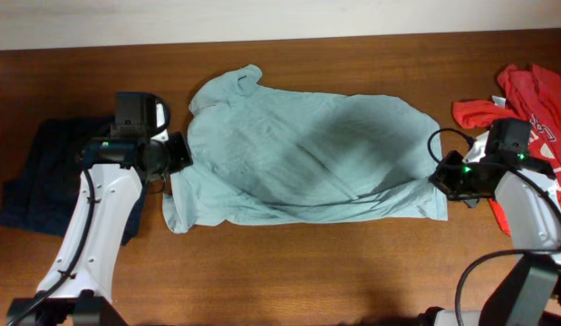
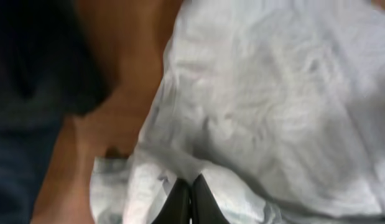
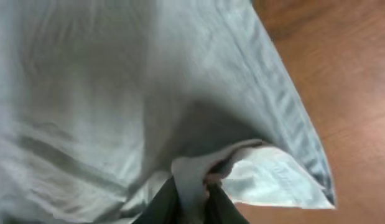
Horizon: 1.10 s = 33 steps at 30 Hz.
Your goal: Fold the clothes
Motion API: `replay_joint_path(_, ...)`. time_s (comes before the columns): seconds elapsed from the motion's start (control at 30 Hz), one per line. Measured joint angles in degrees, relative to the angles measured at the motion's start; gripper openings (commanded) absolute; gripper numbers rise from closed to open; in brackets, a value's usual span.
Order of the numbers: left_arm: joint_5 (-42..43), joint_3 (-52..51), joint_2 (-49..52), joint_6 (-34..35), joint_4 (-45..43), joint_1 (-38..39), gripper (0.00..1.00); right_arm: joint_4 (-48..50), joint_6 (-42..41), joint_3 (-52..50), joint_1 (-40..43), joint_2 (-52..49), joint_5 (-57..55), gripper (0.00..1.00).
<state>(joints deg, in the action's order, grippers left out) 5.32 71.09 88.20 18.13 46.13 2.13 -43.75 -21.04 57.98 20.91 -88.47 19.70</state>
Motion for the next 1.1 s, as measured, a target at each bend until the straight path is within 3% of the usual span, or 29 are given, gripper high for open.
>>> replay_joint_path(0.37, 0.0, 0.0, 1.7, -2.0, -9.6, 0.0, 0.01, 10.0, -1.3, 0.0, 0.0, -1.8, 4.5, 0.18)
replay_joint_path(1.1, -6.8, 0.0, 4.6, -3.3, -10.4, -1.7, 0.01, 11.6, -4.9, 0.0, 0.0, -4.7, -3.4, 0.09)
